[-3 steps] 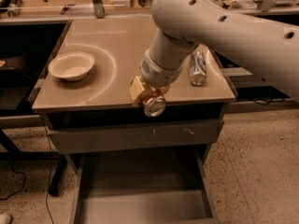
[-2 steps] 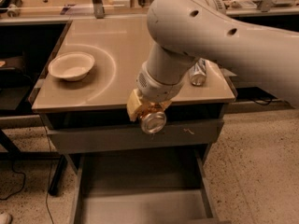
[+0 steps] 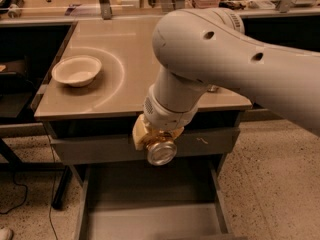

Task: Place orange can into middle drawer

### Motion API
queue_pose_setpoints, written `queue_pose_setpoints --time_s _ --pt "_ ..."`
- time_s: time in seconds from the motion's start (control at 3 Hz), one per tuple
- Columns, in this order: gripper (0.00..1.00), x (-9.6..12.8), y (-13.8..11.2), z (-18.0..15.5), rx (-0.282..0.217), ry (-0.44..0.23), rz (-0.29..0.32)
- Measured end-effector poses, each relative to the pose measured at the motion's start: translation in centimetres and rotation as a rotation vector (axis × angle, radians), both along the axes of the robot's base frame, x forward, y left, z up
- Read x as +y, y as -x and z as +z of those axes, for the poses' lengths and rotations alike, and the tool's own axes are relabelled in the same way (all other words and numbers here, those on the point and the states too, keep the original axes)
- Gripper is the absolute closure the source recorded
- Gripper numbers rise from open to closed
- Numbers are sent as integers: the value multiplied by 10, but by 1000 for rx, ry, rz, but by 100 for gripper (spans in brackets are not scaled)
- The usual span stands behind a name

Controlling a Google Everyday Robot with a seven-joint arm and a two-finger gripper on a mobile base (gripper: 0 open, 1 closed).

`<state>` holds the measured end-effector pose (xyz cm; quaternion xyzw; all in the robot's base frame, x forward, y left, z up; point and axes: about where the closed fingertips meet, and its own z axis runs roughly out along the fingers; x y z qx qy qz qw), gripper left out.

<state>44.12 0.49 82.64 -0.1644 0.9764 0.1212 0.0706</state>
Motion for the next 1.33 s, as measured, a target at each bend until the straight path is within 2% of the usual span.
queue_pose_setpoints --time_s 0.33,0.67,1.0,1.33 --pt "100 5 15 -22 60 -43 -32" --pt "100 12 44 -76 177 -122 -106" --pt "100 10 65 -134 257 -180 -179" --pt "100 10 65 -134 257 -180 -179"
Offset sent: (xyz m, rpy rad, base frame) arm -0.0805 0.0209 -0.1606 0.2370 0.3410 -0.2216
